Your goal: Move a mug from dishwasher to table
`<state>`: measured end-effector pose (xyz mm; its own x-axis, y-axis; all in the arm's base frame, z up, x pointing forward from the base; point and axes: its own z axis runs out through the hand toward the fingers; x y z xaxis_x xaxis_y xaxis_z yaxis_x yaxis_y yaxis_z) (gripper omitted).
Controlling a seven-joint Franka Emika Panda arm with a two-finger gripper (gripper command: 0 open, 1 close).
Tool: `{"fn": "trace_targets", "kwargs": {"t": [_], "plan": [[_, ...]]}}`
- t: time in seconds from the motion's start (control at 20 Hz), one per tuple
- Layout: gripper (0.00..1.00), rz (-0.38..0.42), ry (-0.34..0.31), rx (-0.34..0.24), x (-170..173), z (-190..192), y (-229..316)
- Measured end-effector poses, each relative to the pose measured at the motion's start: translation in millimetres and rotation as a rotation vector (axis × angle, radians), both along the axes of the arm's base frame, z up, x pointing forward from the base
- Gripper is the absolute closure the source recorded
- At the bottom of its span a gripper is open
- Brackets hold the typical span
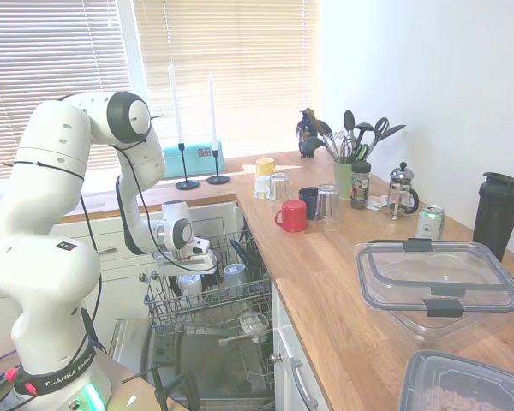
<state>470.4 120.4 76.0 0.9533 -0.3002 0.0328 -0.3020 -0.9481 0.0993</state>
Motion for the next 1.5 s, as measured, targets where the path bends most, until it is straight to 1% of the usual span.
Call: {"fn": "trace_targets", "kwargs": {"t": [0.1,0.15,0.45,1.0,1.5], "plan": [[0.00,-0.003,-0.004,0.001,-1,-3,-1],[1.00,-0.005,-0.007,0.002,-1,-4,-1],[1.00,-0.018,-0.032,0.010,-5,-4,-2],[1.00,-0.024,-0.035,0.024,-15,-7,0],[1.00,-0.023,-0.023,0.000,-12,-5,-9]]}}
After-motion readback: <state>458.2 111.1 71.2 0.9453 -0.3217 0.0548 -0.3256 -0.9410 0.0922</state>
